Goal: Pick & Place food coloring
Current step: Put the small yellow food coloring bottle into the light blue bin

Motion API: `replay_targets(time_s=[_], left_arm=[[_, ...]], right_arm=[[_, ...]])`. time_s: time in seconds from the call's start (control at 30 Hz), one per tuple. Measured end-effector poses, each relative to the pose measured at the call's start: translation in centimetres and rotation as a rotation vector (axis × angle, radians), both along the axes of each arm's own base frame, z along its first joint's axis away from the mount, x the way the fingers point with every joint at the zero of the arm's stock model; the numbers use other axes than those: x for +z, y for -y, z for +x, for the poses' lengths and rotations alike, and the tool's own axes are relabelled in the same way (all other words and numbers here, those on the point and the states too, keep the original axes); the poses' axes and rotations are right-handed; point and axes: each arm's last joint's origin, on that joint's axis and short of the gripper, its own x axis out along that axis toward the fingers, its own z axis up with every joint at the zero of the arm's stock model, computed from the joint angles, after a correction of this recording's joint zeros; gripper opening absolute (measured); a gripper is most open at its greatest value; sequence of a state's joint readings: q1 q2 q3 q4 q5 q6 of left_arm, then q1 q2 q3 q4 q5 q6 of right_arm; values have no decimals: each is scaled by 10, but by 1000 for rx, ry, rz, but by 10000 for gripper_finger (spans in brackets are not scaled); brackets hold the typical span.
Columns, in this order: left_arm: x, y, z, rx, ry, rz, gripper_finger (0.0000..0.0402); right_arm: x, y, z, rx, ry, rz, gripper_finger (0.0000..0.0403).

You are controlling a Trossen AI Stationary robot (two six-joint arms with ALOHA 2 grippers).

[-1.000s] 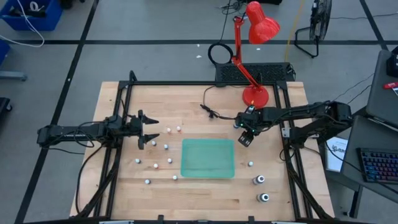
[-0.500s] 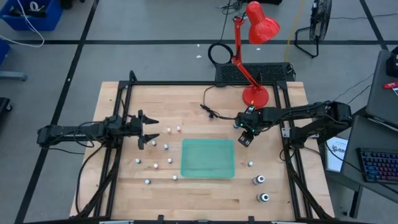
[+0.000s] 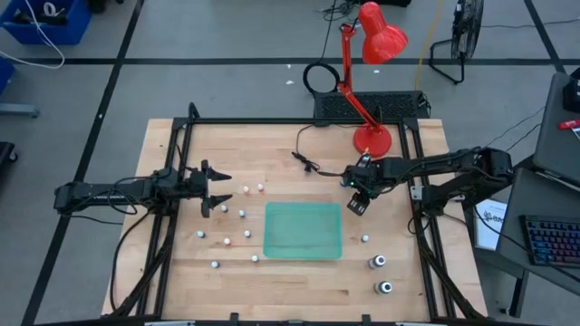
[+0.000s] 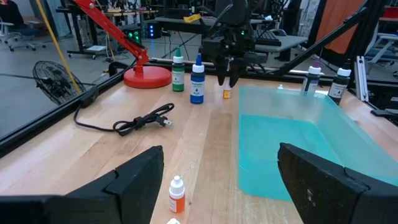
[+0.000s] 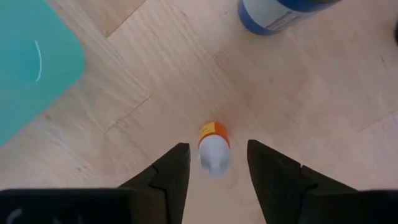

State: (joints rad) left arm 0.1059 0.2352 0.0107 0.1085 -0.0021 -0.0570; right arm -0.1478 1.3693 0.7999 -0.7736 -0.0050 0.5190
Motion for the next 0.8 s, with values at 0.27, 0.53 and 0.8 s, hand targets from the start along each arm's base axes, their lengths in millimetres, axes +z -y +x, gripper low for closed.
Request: replay_targets(time_s=[0.27,0.53,0.8], left_arm=[[0,0,0,0,0,0,310],[0,0,0,0,0,0,310],[0,0,0,0,0,0,310]], right_arm=[[0,0,0,0,0,-1,153],[-1,0,0,3,1,-3,151],[-9,0,-2,6,17,-6,153]])
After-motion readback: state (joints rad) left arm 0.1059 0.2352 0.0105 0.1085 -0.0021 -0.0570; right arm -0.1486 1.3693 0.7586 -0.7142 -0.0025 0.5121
